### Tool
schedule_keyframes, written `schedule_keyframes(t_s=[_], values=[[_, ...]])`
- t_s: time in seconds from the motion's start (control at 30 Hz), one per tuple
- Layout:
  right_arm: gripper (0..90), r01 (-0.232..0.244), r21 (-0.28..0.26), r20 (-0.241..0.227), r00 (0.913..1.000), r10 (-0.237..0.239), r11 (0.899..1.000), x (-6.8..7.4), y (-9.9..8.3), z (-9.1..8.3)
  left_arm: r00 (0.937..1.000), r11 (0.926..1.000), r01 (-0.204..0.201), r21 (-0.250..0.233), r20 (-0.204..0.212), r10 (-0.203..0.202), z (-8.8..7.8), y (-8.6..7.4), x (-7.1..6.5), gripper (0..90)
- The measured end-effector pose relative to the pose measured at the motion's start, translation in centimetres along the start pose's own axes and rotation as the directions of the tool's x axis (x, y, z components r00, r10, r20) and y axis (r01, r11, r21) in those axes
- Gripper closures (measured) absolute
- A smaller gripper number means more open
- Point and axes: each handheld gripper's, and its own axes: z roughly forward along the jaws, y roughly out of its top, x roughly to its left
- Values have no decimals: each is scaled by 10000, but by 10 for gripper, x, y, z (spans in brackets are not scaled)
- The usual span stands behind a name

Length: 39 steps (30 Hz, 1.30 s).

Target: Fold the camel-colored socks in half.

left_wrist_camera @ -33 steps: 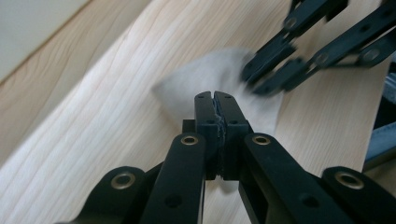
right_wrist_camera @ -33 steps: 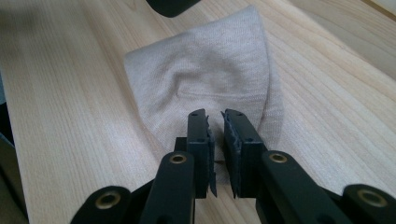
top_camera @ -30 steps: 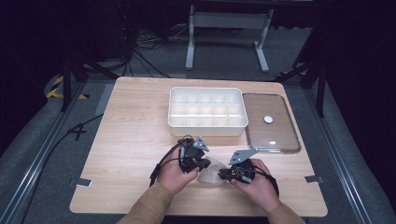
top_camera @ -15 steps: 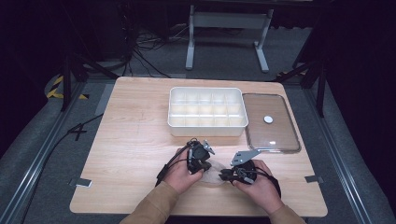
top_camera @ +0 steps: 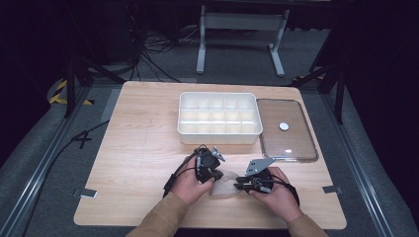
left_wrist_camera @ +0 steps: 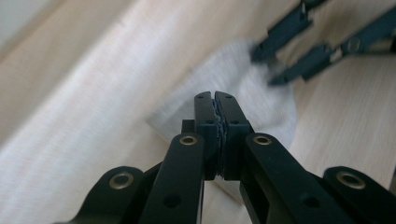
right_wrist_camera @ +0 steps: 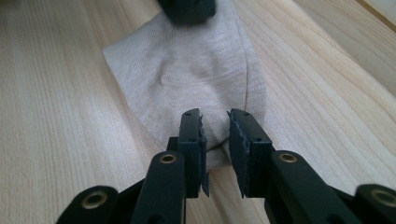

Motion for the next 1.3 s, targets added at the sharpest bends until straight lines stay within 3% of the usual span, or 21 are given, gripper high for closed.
schedule_keyframes(t_s=[0.03,0.07,0.13,0.27,0.37,0.5,0.6,0.7,0.8,0.87,0.97,1.03,1.07,1.1,1.17,1.3], values=[[751,23,8,4,10000,-23,10000,0,0,0,10000,10000,0,0,0,0,0,0,0,879],[751,23,8,4,10000,-23,10000,0,0,0,9996,9999,95,-128,-255,-98,0,-1,1,879],[749,96,27,13,10000,-96,10000,0,0,0,9985,9997,169,163,-522,-160,4,-3,3,880],[748,223,17,36,9997,-223,9997,1,1,0,9974,9964,362,768,-657,-312,18,-7,4,891],[748,230,-8,-15,9997,-230,9997,0,0,0,9966,9941,459,986,-729,-387,18,-7,5,895],[748,120,-101,-132,9998,-122,9999,-1,-2,0,9963,9918,683,1080,-597,-621,18,-8,8,896],[749,-52,-224,-188,9998,48,9997,-3,-5,0,9963,9922,616,1085,-659,-547,16,-9,7,895],[750,20,-143,-123,9999,-21,9999,-1,-4,0,9979,9964,514,679,-441,-484,11,-9,6,891],[749,128,-19,-73,9999,-128,9999,0,-2,0,9992,9996,-9,273,406,-2,-1,-9,-2,888],[748,67,-15,-88,9999,-67,10000,0,-2,0,9970,9969,-349,700,715,299,-3,-9,-10,869],[747,53,2,-112,9999,-53,10000,0,-1,0,9950,9869,-811,1392,695,720,4,-12,-22,874],[747,86,29,-98,9999,-85,10000,0,-1,0,9950,9869,-811,1392,695,720,4,-12,-22,878],[747,86,29,-98,9999,-85,10000,0,-1,0,9956,9816,-698,1779,735,575,9,-13,-20,878],[748,72,52,-100,9999,-71,10000,0,-1,0,9960,9803,-650,1863,730,522,12,-15,-19,883],[747,46,36,-134,9999,-46,10000,-1,-1,0,9949,9811,-549,1855,937,380,12,-17,-16,888],[746,76,18,-25,10000,-76,10000,-1,-1,1,9940,9756,-663,2095,995,461,11,-17,-15,893]])
